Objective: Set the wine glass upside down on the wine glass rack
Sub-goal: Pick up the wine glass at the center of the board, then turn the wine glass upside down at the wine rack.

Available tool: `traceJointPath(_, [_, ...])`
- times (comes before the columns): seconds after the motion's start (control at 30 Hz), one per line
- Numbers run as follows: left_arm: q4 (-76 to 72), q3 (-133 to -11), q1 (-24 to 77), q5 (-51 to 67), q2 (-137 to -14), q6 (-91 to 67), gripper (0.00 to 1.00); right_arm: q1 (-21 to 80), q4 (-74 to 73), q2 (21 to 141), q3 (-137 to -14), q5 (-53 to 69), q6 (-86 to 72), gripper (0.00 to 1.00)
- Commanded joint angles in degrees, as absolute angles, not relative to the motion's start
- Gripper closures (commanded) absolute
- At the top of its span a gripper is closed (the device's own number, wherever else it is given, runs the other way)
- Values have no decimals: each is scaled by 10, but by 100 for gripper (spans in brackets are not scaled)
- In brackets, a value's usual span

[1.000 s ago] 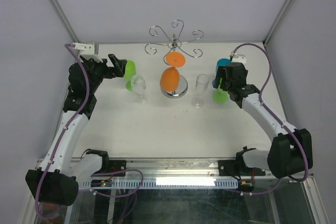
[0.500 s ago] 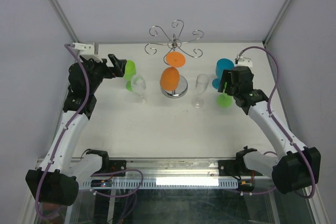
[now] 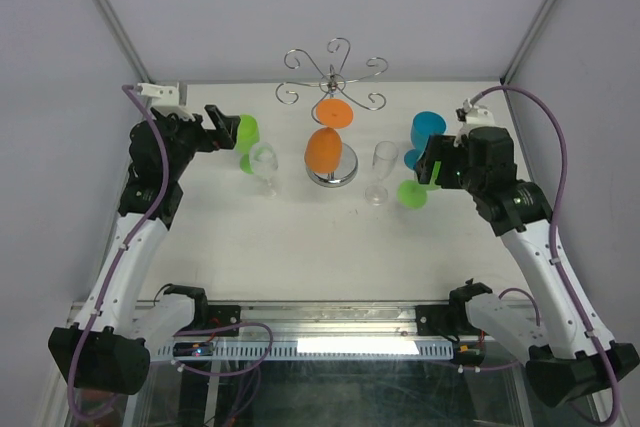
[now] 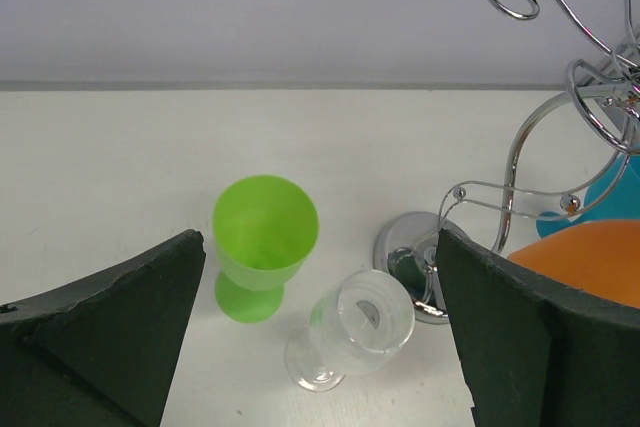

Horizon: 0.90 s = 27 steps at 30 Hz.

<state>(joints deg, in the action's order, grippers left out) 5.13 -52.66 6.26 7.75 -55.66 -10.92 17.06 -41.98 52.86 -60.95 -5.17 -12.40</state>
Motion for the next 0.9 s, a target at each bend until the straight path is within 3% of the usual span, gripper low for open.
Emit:
traceJointPath(0.0, [56,-547,57,90,-531,-102,1,185,-447,506,-645,84,-118,37])
traceJointPath(0.17, [80,-557,58,96,-517,-121,1,238,-424,507,-642,126,-137,37])
traceJointPath(0.6, [94,-545,62,136,-446,-216,1,473,-208,550,-630,47,-187,41])
traceJointPath(0.87, [95,-602,63,169,-428,-267,1,530,-60,573,-652,45,-178,43])
